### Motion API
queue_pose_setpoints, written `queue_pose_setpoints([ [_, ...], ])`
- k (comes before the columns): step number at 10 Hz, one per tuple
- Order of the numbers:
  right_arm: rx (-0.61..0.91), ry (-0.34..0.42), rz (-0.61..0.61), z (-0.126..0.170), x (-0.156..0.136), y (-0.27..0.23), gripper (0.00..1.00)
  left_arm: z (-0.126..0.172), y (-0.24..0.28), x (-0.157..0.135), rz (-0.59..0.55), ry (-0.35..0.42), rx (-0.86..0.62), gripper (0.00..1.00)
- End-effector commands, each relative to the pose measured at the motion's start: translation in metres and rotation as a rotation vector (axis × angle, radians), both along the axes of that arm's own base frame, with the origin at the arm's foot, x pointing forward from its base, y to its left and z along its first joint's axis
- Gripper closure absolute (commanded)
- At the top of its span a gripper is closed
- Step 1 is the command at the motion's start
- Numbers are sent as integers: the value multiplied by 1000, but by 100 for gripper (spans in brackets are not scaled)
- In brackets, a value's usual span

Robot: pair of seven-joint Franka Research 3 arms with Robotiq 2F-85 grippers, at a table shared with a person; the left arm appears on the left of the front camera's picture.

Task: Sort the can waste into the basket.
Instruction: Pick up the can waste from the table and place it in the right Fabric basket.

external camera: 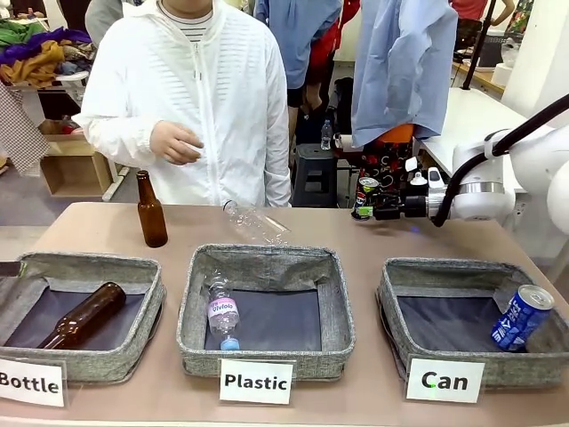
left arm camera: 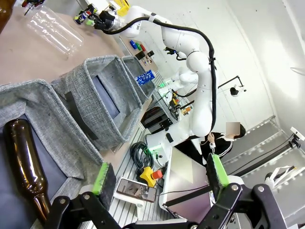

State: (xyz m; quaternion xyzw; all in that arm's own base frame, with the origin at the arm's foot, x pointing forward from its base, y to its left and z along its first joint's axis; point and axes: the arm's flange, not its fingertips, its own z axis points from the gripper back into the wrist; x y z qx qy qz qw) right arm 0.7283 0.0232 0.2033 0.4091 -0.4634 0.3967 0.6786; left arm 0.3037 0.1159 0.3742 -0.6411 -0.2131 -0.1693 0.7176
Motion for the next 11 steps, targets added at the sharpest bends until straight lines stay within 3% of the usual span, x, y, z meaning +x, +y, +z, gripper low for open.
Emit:
queue_pose_setpoints([
  [1,74,-14,-3,1,12,6,0,3,2,-2,-7,-1,-8,0],
  [2,90,-7,0,2,12,7,0,3,2,-2,-7,-1,-8,0],
  [3,82,5,24,2,12,8,56,3,2,-2,-7,-1,-8,0],
  [4,102,10,18,2,11,9,56,3,2,-2,-7,-1,-8,0],
  [5,112,10,19,2,11,10,100,3,2,-2,-7,-1,-8,0],
  [6,115,10,17,2,11,11,63,3,2,-2,-7,-1,-8,0],
  [7,116,9,19,3,11,12,100,3,2,-2,-7,-1,-8,0],
  [11,100,0,36,15,0,7,100,3,2,-2,-7,-1,-8,0],
])
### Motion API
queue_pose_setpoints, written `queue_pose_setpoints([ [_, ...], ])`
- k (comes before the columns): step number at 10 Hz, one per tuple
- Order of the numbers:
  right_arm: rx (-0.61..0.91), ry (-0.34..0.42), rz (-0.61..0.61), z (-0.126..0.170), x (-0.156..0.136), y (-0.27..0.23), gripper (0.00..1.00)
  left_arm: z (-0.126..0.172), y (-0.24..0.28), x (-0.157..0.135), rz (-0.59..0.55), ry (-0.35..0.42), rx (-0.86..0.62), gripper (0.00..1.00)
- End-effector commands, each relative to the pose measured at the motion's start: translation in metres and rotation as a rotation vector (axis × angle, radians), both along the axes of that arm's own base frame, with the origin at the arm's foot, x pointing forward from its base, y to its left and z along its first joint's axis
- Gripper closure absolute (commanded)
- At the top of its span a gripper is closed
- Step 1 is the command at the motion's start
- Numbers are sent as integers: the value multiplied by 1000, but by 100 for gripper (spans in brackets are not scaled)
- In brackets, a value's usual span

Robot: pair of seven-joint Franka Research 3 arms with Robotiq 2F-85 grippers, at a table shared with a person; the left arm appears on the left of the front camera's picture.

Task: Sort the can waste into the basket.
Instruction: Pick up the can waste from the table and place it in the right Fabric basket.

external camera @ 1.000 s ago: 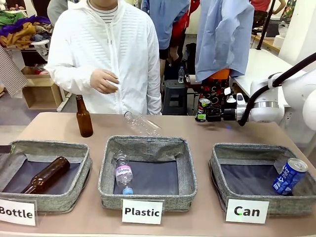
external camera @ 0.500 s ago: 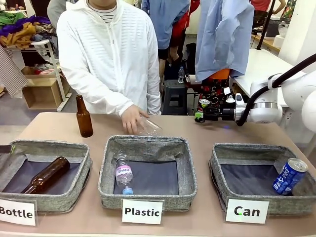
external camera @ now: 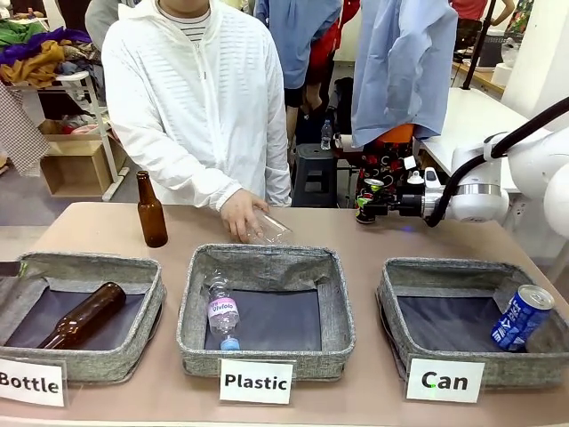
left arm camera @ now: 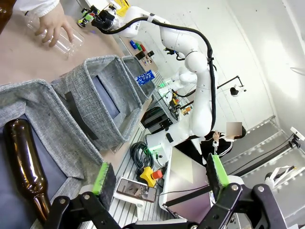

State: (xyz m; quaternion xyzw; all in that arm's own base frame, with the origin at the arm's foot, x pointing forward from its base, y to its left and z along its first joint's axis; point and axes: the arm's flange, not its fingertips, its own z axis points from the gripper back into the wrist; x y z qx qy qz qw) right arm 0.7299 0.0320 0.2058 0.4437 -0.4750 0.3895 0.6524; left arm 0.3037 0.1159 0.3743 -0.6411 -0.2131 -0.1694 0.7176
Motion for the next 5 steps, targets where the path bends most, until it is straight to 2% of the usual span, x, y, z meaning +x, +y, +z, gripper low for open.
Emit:
queue_pose_setpoints([
  [1,5,18,53,36,-17,-10,100,3,2,-2,-6,0,-8,0],
  [3,-118,33,111,105,-69,-38,100,3,2,-2,-6,0,-8,0],
  [5,-275,116,182,153,-121,-58,100,3,2,-2,-6,0,-8,0],
])
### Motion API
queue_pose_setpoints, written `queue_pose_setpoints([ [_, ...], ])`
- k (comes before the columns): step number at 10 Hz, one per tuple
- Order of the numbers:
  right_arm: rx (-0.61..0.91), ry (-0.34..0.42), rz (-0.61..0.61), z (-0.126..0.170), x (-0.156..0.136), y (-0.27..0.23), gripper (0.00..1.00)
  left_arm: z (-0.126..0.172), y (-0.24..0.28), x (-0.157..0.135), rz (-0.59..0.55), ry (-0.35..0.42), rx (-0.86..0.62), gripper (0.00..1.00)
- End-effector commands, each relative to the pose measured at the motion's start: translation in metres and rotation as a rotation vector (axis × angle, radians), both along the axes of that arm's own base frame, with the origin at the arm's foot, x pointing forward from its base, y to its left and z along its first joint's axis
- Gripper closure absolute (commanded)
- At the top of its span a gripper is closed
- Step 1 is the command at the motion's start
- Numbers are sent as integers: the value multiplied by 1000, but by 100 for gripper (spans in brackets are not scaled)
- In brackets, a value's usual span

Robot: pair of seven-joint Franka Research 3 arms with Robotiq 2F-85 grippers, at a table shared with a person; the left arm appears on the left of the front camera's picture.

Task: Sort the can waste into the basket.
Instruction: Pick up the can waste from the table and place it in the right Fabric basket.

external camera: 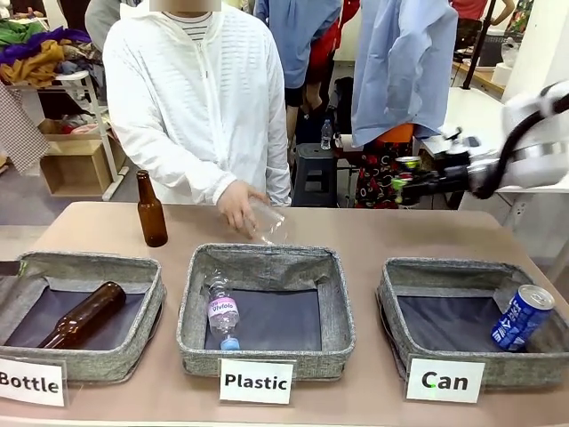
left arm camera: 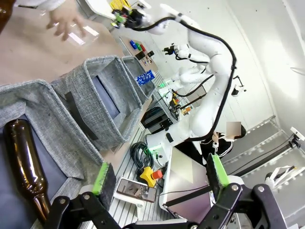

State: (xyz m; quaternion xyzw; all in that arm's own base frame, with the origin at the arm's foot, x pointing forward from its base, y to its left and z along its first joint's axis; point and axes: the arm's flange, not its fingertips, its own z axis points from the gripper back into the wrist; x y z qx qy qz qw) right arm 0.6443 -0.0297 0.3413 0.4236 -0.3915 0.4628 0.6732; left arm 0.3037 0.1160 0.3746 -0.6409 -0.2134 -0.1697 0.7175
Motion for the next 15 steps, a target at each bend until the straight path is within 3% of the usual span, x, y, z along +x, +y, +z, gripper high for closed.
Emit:
queue_pose_setpoints([
  [1,-164,65,64,42,-63,0,100,2,1,-2,-7,0,-9,0],
  [3,-316,38,197,69,-117,-4,100,2,1,-2,-7,0,-9,0],
  [5,-499,57,267,70,-169,-22,100,2,1,-2,-7,0,-9,0],
  [7,-557,75,326,64,-205,-53,100,2,1,-2,-7,0,-9,0],
  [9,-591,94,355,55,-217,-61,100,2,1,-2,-7,0,-9,0],
  [10,-600,100,351,51,-216,-60,53,2,1,-2,-7,0,-9,0],
  [11,-620,112,380,52,-214,-59,41,2,1,-2,-7,0,-9,0],
  [12,-625,117,375,53,-213,-59,0,2,1,-2,-7,0,-9,0],
  [14,-618,122,375,54,-212,-58,0,2,1,-2,-7,0,-9,0],
  [15,-617,130,373,53,-213,-59,17,2,1,-2,-7,0,-9,0],
])
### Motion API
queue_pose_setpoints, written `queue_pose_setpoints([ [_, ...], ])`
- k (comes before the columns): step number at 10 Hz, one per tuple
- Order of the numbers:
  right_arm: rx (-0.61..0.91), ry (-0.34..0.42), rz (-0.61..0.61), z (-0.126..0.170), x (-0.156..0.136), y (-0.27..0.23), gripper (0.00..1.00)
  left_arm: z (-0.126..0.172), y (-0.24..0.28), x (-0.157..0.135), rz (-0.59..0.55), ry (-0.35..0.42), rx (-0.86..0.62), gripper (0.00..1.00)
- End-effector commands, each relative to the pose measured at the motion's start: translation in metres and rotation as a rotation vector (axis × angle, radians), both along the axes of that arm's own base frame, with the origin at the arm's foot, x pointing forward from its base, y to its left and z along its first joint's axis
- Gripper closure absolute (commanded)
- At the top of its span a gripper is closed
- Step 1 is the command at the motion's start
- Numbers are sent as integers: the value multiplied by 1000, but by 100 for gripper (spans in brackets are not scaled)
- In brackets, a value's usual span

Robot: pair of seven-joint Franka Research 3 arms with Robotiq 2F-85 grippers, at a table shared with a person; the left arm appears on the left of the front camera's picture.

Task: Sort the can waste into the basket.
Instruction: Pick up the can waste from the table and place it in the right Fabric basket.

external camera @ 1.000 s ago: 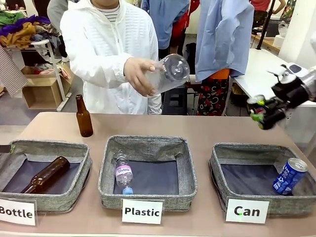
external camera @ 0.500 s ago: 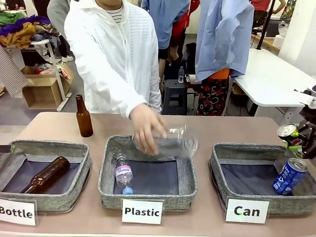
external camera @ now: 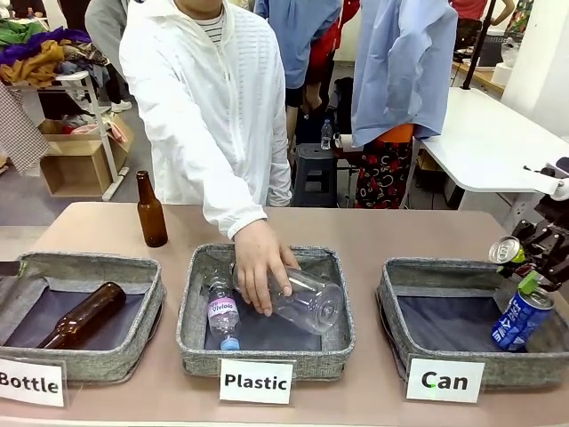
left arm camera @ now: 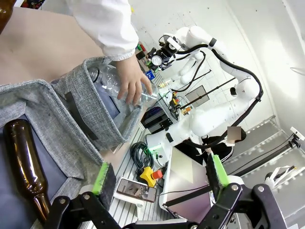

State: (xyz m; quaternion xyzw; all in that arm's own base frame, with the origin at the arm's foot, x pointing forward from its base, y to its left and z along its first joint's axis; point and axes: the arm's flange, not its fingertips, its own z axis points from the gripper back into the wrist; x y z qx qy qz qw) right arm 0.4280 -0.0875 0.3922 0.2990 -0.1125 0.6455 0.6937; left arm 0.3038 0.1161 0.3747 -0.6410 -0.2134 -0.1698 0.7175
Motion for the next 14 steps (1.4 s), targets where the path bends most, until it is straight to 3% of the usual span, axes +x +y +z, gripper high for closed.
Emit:
queue_pose_setpoints([
  [1,-23,7,-8,2,4,-1,8,2,1,-2,-6,0,-9,0],
  [2,-25,10,-9,3,4,1,0,2,1,-2,-6,0,-9,0],
  [6,33,47,-59,7,12,3,0,2,1,-2,-6,0,-9,0],
  [7,207,49,-103,14,18,10,0,2,1,-2,-6,0,-9,0],
  [8,517,114,-165,19,19,23,0,2,1,-2,-6,0,-9,0],
  [9,685,134,-265,25,33,36,0,2,1,-2,-6,0,-9,0],
  [10,844,203,-417,36,62,43,0,2,1,-2,-6,0,-9,0],
  [11,959,259,-687,35,84,53,0,2,1,-2,-6,0,-9,0],
  [12,1033,392,-726,31,94,54,0,2,1,-2,-6,0,-9,0],
  [14,864,639,-801,16,114,45,0,2,1,-2,-6,0,-9,0],
])
